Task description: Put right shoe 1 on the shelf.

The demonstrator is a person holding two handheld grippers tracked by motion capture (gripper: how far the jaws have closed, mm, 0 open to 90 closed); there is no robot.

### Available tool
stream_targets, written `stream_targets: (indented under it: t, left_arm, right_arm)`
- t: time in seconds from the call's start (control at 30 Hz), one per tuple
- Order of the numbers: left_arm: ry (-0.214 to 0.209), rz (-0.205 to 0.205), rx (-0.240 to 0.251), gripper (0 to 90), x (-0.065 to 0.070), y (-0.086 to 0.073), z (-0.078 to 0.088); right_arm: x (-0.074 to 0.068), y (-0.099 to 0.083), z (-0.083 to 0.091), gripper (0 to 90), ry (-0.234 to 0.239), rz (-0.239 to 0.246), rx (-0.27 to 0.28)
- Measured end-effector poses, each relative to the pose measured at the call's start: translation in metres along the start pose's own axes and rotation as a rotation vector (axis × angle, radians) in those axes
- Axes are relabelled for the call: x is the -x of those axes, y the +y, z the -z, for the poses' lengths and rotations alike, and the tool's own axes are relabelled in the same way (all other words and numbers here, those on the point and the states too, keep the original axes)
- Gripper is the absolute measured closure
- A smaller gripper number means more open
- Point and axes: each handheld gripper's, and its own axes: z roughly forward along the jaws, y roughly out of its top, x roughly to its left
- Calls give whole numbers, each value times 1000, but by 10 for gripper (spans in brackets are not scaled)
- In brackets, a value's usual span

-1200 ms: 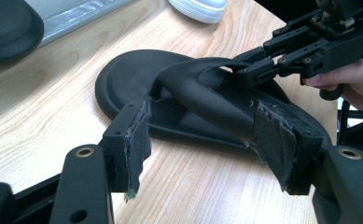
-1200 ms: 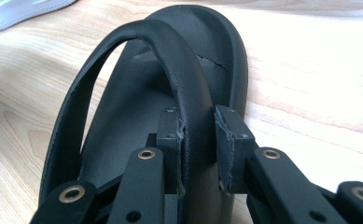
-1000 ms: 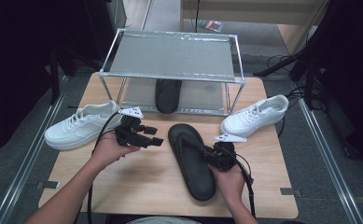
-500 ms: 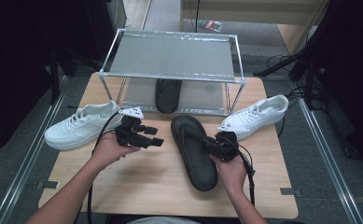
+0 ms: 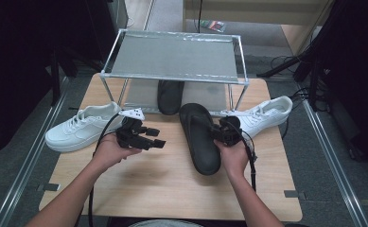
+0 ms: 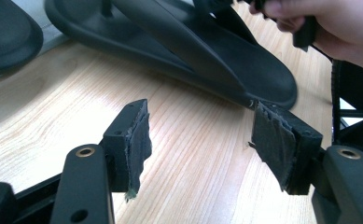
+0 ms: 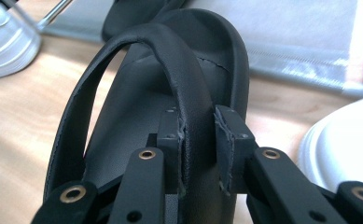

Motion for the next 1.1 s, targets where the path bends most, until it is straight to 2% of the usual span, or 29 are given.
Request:
stream_targets:
  t: [0.3,0.6,0.83,1.03,1.1]
  left_arm:
    - [-8,-4,-5,384,3,-1,-3]
    - [-10,-4,3,393,3,-1,-2]
    - [-8,-4,2,395,2,-1,-2]
    - [-10,3,9,395,0,-1,-2]
    - [-8,4,4,396,0,-1,-2]
  right_arm:
    - [2,20,-24,745,-73,-10,1]
    - [3,31,-52,743,-124,-59,5]
    - [6,36,-68,741,-126,-146,13]
    - [6,39,-76,735,-155,-112,16]
    - [7,40,-77,729,-146,-123,12]
